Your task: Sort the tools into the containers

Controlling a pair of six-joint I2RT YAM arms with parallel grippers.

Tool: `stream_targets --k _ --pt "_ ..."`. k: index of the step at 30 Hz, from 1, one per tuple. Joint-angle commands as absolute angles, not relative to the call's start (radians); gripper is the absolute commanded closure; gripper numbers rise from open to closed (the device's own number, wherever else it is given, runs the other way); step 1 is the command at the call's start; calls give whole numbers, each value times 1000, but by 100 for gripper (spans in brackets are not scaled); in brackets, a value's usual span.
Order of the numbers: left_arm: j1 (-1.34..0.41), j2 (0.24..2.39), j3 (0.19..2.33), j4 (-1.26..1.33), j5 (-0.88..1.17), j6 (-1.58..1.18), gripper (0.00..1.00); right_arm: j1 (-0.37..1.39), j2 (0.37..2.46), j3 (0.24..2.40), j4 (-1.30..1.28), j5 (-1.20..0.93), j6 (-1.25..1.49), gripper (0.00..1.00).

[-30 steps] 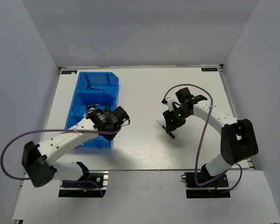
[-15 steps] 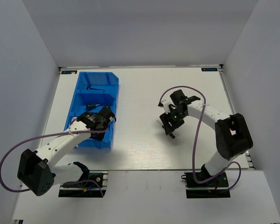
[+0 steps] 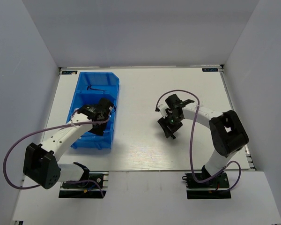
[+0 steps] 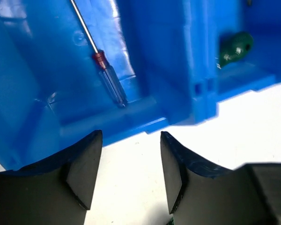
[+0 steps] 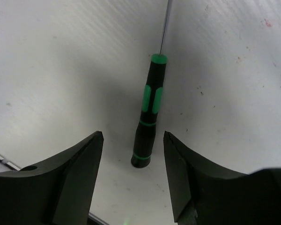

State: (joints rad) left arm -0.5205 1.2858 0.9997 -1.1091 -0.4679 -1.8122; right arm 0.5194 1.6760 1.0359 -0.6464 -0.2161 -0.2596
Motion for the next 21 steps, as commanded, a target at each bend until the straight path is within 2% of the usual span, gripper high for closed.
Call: stream_targets --k 1,3,5,6,7,8,9,10,11,12,13,14,15,17,21 --pt "-515 1262 1086 -1109 -485 -1717 37 543 1726 1032 -583 -86 -261 42" --pt "-515 1262 1149 -1118 -509 -1595 37 560 1741 1029 -571 -46 -255 50" --pt "-526 1262 1189 -1118 -523 -1490 42 572 1755 1019 -558 29 -258 58" --pt "-537 1252 1204 -1050 -512 -1394 45 578 1762 1011 -549 50 -258 67" --pt "-537 1226 1215 -1007 -493 -1188 51 580 1767 1008 -552 58 -258 74" --pt "-537 1206 1215 -955 -462 -1072 63 586 1782 1006 -557 66 -256 83" --pt "-537 1178 1186 -828 -421 -949 77 581 1781 1009 -560 63 -252 100" --pt "-537 1149 1169 -777 -338 -773 84 587 1782 1015 -569 57 -250 100" --pt "-537 1082 1151 -729 -298 -711 85 586 1781 1032 -577 -22 -250 100" --pt "-537 1047 1119 -665 -244 -666 85 587 1775 1046 -618 -59 -252 100" --pt "-537 1013 1106 -628 -204 -569 81 589 1770 1075 -630 -99 -258 100" --pt "-537 982 1094 -589 -162 -519 68 589 1754 1115 -670 -255 -297 100" --pt "-537 936 1094 -557 -111 -491 58 603 1753 1141 -716 -315 -316 100" --pt "-537 907 1094 -517 -22 -393 43 615 1753 1260 -793 -553 -409 100" --pt "-537 885 1143 -508 44 -336 40 684 1842 1460 -902 -796 -590 100"
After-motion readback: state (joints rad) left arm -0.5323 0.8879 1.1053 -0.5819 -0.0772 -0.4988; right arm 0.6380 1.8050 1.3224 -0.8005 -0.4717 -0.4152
